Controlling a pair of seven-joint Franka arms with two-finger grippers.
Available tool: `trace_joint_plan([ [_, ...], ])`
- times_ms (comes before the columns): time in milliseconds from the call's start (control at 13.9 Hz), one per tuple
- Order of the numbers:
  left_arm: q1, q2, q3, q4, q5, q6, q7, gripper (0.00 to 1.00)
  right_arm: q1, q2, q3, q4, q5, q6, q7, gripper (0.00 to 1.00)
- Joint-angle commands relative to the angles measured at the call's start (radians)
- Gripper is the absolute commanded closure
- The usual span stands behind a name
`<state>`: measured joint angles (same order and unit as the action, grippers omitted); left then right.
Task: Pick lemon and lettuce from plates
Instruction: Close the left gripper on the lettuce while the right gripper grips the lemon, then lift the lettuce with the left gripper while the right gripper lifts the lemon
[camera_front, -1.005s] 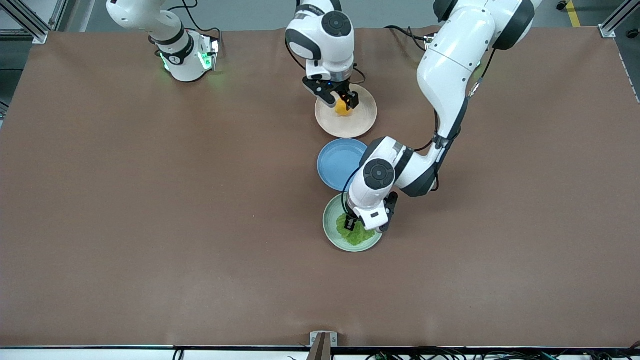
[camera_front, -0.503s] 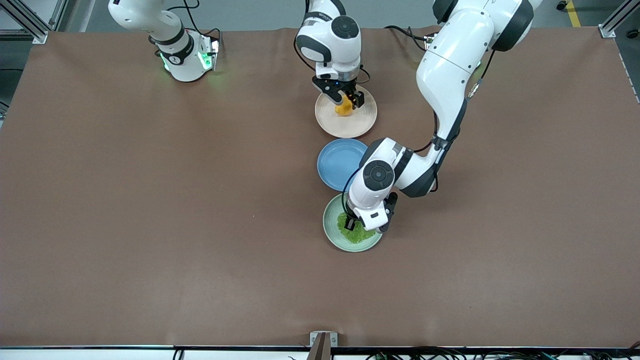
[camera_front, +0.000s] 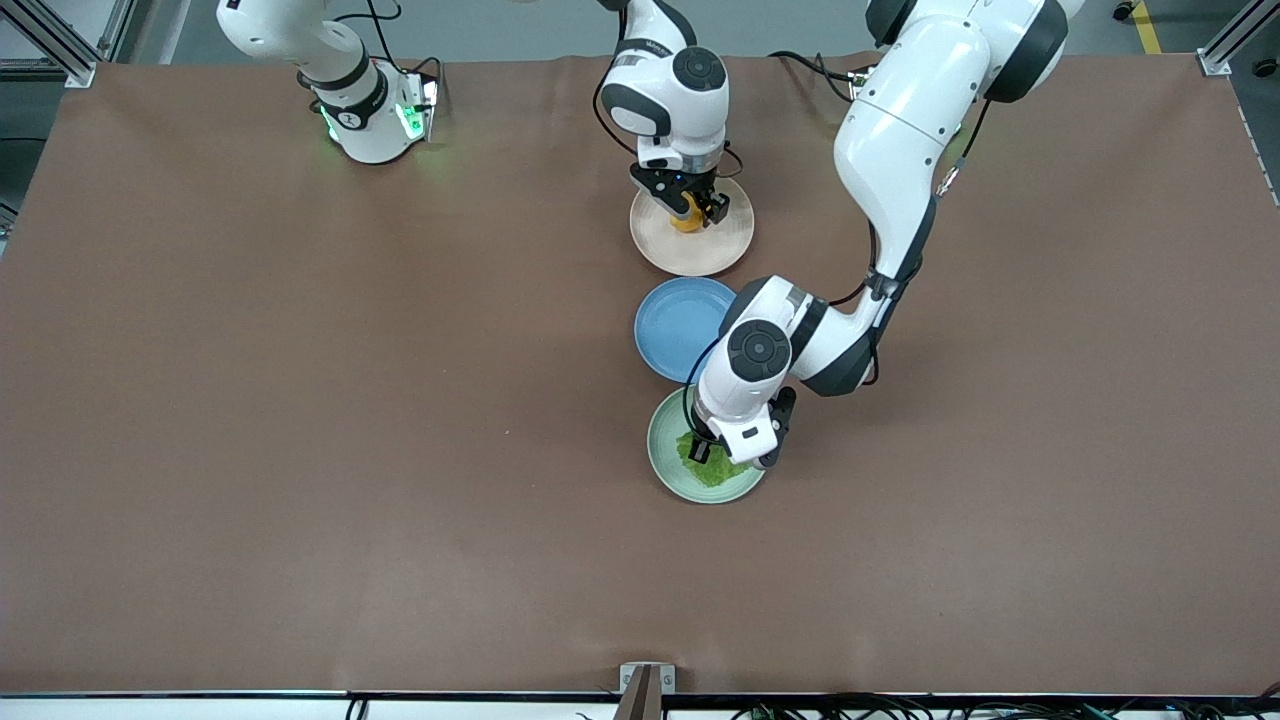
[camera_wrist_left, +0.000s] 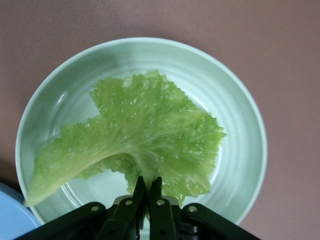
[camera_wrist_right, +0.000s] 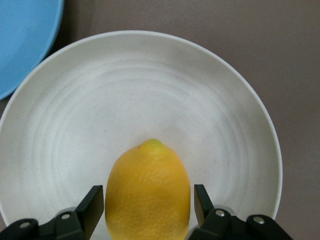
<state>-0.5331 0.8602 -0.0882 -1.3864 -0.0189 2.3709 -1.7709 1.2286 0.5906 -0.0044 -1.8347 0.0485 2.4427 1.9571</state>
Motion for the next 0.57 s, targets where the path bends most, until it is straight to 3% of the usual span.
trace_joint_plan([
  [0,0.007,-0.065,0.004,-0.006,0.021,-0.053,-0.022,1.00,0.003,0.003,-0.012,0.015,-0.025,-0.013,0.019,0.85],
  [72,0.016,-0.093,0.004,-0.006,0.017,-0.085,-0.022,1.00,-0.011,-0.009,-0.014,0.018,-0.025,-0.025,0.013,0.97],
  [287,0.085,-0.206,-0.005,-0.040,0.014,-0.214,0.001,1.00,-0.082,-0.113,-0.014,0.026,-0.024,-0.205,-0.186,0.99],
  [503,0.151,-0.367,-0.008,-0.198,0.011,-0.243,0.115,1.00,-0.197,-0.227,-0.014,-0.003,-0.022,-0.298,-0.396,0.99],
])
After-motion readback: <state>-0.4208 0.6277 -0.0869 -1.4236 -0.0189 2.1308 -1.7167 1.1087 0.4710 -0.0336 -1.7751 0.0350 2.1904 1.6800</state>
